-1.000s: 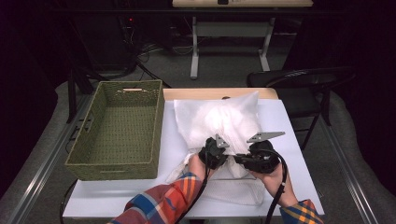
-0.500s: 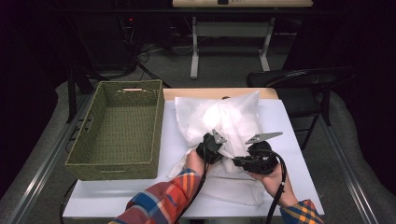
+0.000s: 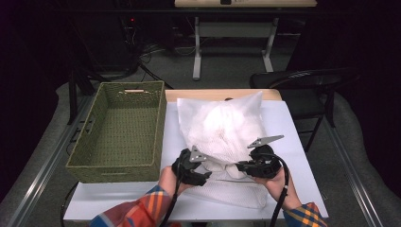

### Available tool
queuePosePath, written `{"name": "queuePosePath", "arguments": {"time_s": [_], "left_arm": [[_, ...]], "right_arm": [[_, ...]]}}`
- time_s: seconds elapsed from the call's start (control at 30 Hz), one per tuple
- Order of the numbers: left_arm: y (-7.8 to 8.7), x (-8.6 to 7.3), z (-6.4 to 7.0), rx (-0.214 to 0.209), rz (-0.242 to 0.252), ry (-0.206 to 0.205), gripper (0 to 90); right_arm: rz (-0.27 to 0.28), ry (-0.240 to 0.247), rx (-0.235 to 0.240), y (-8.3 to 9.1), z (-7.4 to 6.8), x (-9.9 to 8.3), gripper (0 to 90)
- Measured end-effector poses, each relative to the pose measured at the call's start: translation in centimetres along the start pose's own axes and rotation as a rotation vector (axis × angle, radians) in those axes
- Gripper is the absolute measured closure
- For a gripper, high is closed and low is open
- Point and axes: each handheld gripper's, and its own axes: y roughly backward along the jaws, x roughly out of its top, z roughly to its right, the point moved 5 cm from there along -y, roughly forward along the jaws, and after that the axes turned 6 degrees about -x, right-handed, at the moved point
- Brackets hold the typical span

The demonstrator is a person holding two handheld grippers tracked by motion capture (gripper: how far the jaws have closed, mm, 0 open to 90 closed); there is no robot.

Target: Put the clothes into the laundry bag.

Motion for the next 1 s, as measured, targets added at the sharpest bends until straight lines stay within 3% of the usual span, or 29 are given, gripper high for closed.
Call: {"name": "queuePosePath", "arguments": {"time_s": [0.17,0.43,0.67,0.93,1.0], "left_arm": [[2.0,-3.1,-0.7,0.053,-0.051,-0.006,36.0],[3.7,-5.5,0.0,0.06,-0.088,-0.008,35.7],[4.4,-7.6,-0.9,0.101,-0.155,0.013,39.1],[3.4,-8.4,-1.2,0.102,-0.189,0.01,43.2],[2.9,-8.6,-1.5,0.051,-0.155,0.009,46.6]], "right_arm": [[-0.013,0.002,0.002,-0.3,0.0,-0.1,86.6],[-0.056,0.009,-0.011,-0.9,0.2,-0.8,86.7],[-0.085,0.003,-0.018,-1.3,0.5,-1.4,86.6],[-0.102,0.003,-0.023,-1.5,0.5,-1.6,86.1],[-0.103,0.002,-0.016,-1.6,0.5,-1.6,85.8]]}}
